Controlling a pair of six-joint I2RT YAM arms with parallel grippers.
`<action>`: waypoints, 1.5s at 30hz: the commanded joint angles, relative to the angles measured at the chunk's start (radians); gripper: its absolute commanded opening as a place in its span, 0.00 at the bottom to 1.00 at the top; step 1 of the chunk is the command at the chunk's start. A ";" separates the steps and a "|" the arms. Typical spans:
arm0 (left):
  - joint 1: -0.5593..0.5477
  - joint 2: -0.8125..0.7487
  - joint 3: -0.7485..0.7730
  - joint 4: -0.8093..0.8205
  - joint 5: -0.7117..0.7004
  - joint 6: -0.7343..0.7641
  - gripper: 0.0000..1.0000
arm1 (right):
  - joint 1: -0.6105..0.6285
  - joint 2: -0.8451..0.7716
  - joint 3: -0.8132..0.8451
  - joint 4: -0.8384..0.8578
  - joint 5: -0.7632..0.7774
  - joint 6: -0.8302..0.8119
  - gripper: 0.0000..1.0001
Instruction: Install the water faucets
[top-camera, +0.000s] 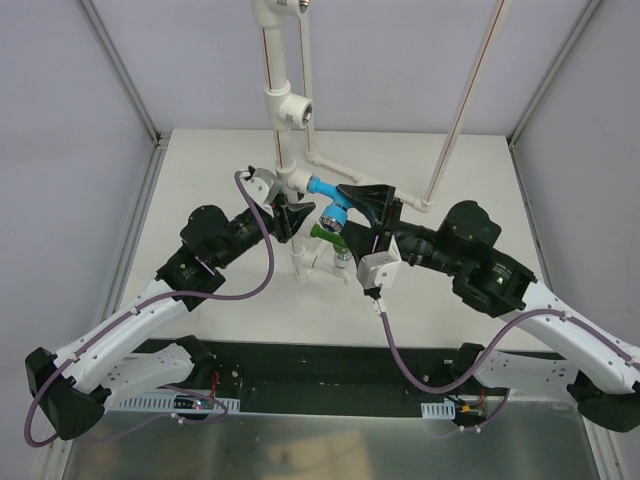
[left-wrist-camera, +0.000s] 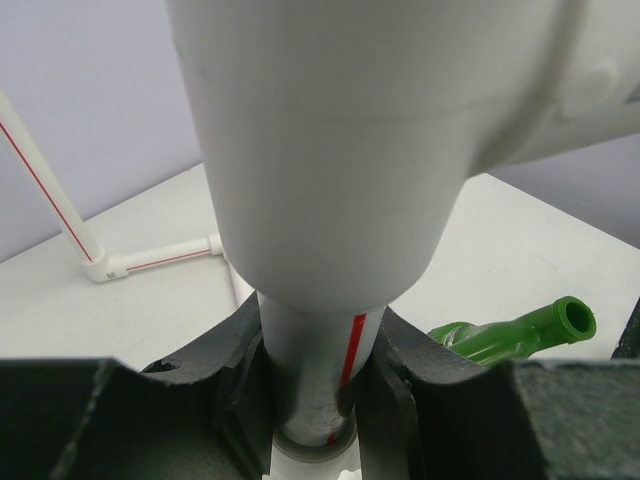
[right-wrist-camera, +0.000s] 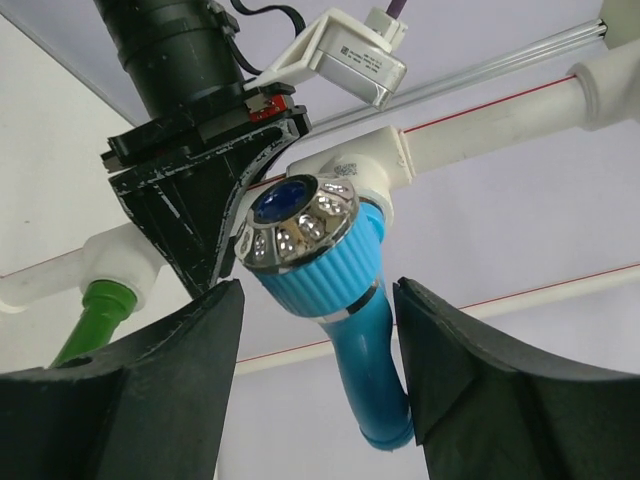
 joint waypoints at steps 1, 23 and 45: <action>-0.006 0.003 0.020 -0.037 0.029 -0.117 0.00 | 0.004 0.036 0.032 0.109 0.034 -0.090 0.67; -0.006 -0.023 0.011 -0.046 0.019 -0.111 0.00 | 0.002 0.106 0.058 0.087 0.109 0.044 0.31; -0.006 -0.023 0.005 -0.042 0.017 -0.115 0.00 | 0.004 0.103 0.015 0.189 0.182 0.929 0.00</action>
